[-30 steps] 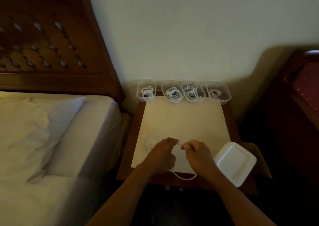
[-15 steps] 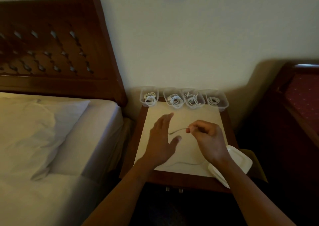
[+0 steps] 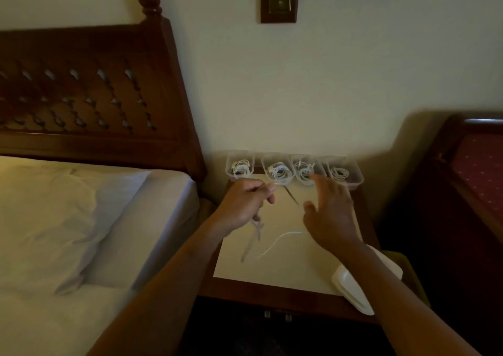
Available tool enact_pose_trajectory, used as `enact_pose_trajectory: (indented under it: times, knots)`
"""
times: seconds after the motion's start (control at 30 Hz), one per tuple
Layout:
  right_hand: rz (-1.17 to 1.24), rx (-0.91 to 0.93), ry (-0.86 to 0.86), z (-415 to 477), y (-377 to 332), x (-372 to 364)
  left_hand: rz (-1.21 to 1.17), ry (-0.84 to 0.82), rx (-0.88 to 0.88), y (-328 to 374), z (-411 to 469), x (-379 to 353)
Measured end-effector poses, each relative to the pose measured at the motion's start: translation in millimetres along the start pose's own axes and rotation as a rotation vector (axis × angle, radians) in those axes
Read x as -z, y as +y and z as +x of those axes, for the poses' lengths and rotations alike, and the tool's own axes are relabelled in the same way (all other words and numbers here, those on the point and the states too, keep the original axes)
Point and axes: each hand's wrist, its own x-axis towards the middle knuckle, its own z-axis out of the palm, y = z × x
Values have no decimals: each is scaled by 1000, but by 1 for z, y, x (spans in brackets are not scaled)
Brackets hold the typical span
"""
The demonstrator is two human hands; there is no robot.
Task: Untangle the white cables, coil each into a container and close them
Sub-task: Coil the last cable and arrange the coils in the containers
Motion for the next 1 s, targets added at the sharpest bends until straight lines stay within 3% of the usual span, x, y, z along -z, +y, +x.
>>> enact_pose_trajectory:
  times: [0.13,0.27,0.5,0.63,0.77,1.0]
  knots:
    - [171,255,-63,0,-14,-10,-34,-127,-50,22,-3,-11]
    - [388,136,42,12,-7,0,-305,-183,-26,29,-7,2]
    - [558,169,231,25,-17,8,-579,-544,17,34,-16,-3]
    - [554,190,79,16,-26,6,-906,-461,-116,45,-9,-12]
    - [448,274,-95,-7,-37,4,-1014,-294,-216,56,2,-15]
    - [10,385,-95,-21,-47,30,-431,-87,-301,58,13,-23]
